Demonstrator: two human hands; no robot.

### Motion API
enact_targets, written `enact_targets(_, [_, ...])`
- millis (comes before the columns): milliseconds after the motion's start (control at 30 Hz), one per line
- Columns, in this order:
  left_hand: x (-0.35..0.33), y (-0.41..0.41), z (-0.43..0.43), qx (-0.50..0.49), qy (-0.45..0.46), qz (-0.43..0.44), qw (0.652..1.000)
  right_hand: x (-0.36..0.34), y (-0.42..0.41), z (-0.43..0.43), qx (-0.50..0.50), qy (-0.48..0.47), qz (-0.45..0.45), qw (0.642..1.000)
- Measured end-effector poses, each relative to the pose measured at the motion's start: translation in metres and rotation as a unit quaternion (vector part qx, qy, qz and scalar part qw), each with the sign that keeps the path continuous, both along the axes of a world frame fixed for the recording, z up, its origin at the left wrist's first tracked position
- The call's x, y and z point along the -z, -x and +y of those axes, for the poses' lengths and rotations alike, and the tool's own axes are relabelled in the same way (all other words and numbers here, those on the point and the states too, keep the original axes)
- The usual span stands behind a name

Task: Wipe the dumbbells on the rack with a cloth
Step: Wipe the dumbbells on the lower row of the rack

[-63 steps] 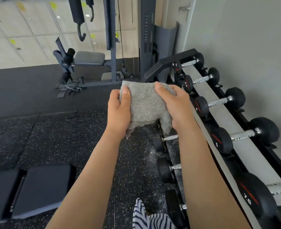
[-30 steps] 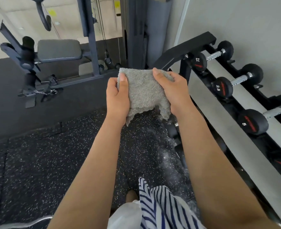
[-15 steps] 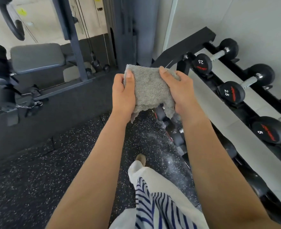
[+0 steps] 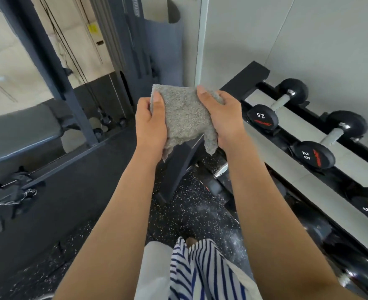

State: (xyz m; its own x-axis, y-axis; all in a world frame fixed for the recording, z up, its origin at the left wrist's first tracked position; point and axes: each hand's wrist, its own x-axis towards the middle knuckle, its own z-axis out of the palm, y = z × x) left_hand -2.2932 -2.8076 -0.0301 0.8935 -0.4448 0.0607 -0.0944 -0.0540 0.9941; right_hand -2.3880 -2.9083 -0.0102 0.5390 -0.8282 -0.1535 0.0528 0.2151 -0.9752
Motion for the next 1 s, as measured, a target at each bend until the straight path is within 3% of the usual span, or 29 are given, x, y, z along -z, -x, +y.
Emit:
enact_targets(300, [0.020,-0.064,-0.085,0.140,-0.019,-0.032,0.989,0.013,-0.037,-0.052,0.150,0.023,0.056,0.987])
enact_targets(600, [0.050,-0.113,-0.132,0.280,-0.012,-0.039,0.959,0.056,-0.076,-0.073,0.262,0.016,0.057,0.963])
enact_targets(800, [0.121,-0.118,-0.150,0.334,0.008,-0.040,0.942,0.133,-0.074,-0.078,0.298,0.006,0.089,0.950])
enact_targets(1000, [0.236,-0.089,-0.169,0.390,0.017,-0.014,0.921,0.241,-0.040,-0.075,0.343,-0.007,0.112,0.932])
